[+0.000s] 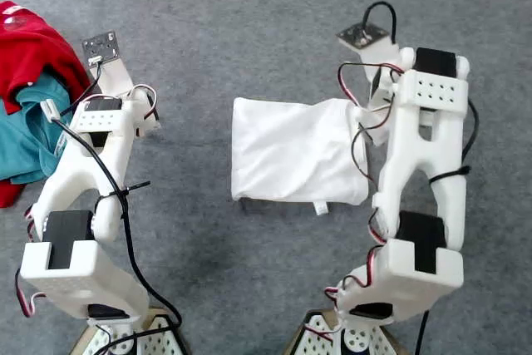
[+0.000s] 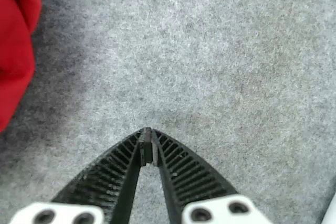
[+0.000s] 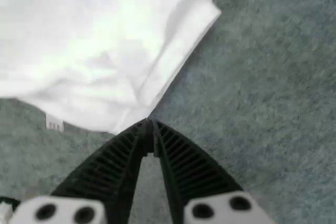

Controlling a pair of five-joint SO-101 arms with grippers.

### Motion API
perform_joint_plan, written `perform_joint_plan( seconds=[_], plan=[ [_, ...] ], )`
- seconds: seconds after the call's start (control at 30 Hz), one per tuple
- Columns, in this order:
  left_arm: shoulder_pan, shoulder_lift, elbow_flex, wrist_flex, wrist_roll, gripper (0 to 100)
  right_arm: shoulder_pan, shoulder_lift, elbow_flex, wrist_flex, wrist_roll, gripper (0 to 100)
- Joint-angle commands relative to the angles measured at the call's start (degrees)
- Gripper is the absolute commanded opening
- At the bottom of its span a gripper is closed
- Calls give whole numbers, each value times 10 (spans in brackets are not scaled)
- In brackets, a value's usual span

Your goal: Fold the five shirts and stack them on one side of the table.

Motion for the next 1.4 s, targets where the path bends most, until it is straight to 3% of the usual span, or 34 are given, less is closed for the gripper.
perform_joint_plan(
  seconds=[0.0, 0.13, 0.5, 0.73, 0.93, 1.23, 1.37],
  plan=[
    [10, -4, -27, 0, 0, 30, -59, -2, 1, -40, -55, 15],
    [10, -4, -27, 0, 0, 30, -97, 58, 1, -49, -74, 15],
    [10, -4, -27, 0, 0, 30, -98, 113, -14, -79, -89, 15],
    [10, -4, -27, 0, 0, 30, -93, 110, 51, -61, -84, 15],
    [10, -4, -27, -1, 0, 30, -37, 78, 109, -27, -39, 14],
    [10, 3, -30, -1, 0, 30, 89, -44, 214, -69, 90, 15],
    [10, 26, -52, -1, 0, 30, 88, -90, 218, -86, 82, 15]
  ],
)
